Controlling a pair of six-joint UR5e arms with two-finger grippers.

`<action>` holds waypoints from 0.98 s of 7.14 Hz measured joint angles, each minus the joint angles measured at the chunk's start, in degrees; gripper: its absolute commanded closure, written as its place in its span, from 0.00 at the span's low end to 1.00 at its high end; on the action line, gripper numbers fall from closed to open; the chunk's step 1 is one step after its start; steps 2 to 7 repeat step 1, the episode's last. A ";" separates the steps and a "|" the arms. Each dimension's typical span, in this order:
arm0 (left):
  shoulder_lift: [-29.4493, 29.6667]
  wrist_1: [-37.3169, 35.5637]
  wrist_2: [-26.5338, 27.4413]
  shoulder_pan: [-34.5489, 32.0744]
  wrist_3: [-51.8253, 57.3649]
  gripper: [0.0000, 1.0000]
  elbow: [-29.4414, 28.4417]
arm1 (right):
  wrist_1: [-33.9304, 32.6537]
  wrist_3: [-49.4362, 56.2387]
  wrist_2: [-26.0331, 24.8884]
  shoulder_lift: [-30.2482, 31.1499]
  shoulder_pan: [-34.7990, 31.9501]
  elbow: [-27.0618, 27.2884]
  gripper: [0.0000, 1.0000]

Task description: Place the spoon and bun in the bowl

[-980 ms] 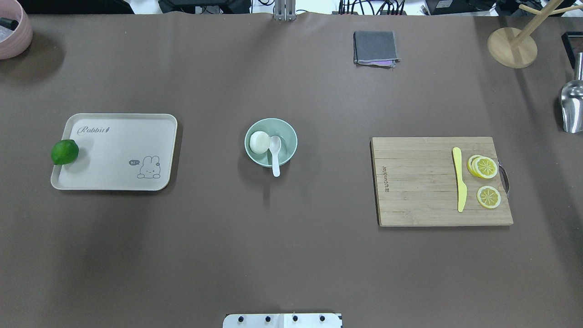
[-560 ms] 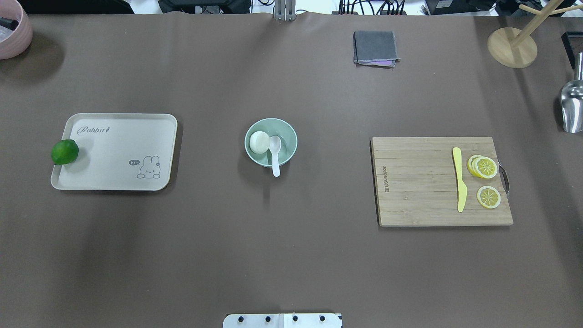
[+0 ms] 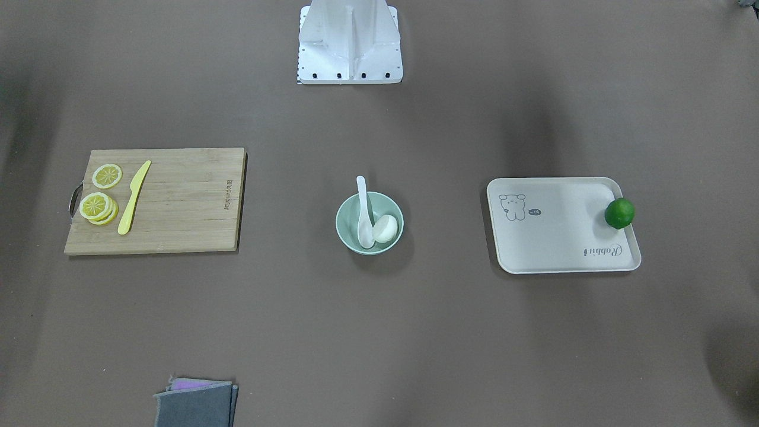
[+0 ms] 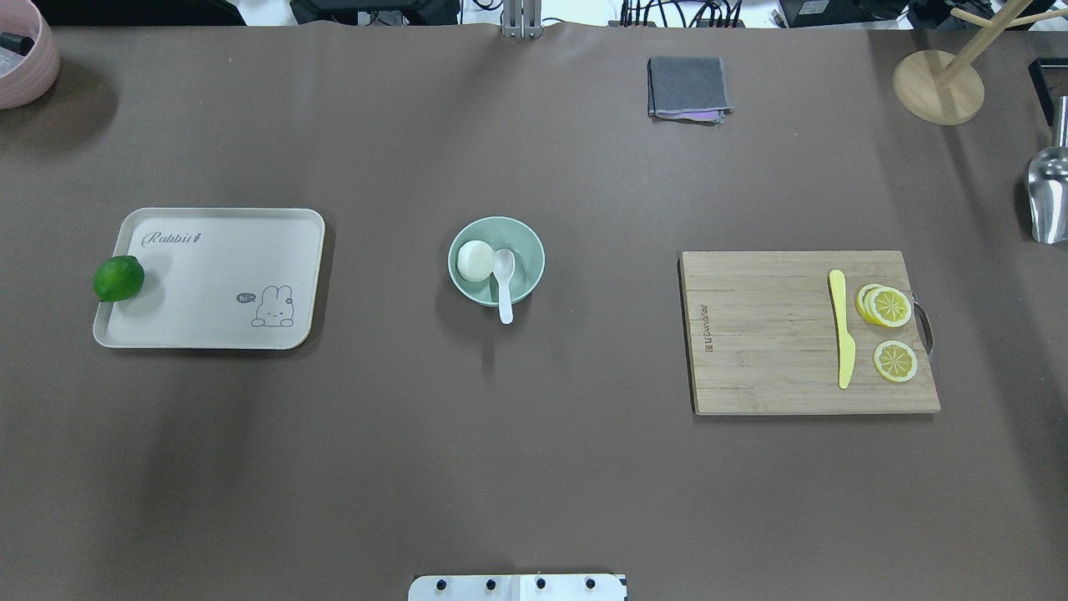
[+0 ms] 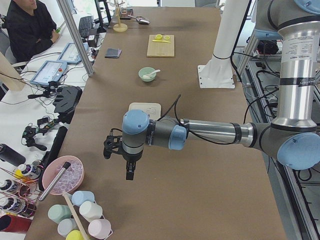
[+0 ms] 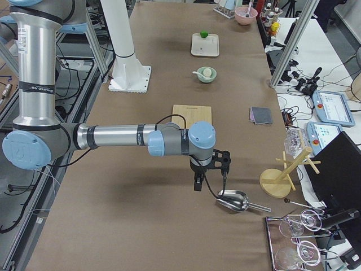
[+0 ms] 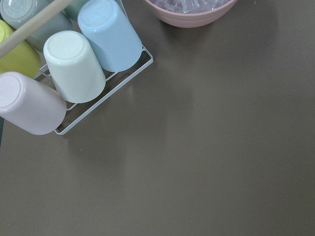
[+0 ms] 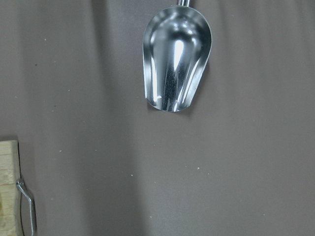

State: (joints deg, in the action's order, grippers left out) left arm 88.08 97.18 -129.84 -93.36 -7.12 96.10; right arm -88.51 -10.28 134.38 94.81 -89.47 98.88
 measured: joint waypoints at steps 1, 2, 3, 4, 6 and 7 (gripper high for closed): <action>-0.01 0.02 0.02 0.00 0.00 0.02 0.01 | 0.05 0.00 0.27 0.14 0.00 0.04 0.00; -0.01 0.02 0.02 0.00 0.00 0.02 0.01 | 0.05 0.00 0.27 0.14 0.00 0.04 0.00; -0.01 0.02 0.02 0.00 0.00 0.02 0.01 | 0.05 0.00 0.27 0.14 0.00 0.04 0.00; -0.01 0.02 0.02 0.00 0.00 0.02 0.01 | 0.05 0.00 0.27 0.14 0.00 0.04 0.00; -0.01 0.02 0.02 0.00 0.00 0.02 0.01 | 0.05 0.00 0.27 0.14 0.00 0.04 0.00; -0.01 0.02 0.02 0.00 0.00 0.02 0.01 | 0.05 0.00 0.27 0.14 0.00 0.04 0.00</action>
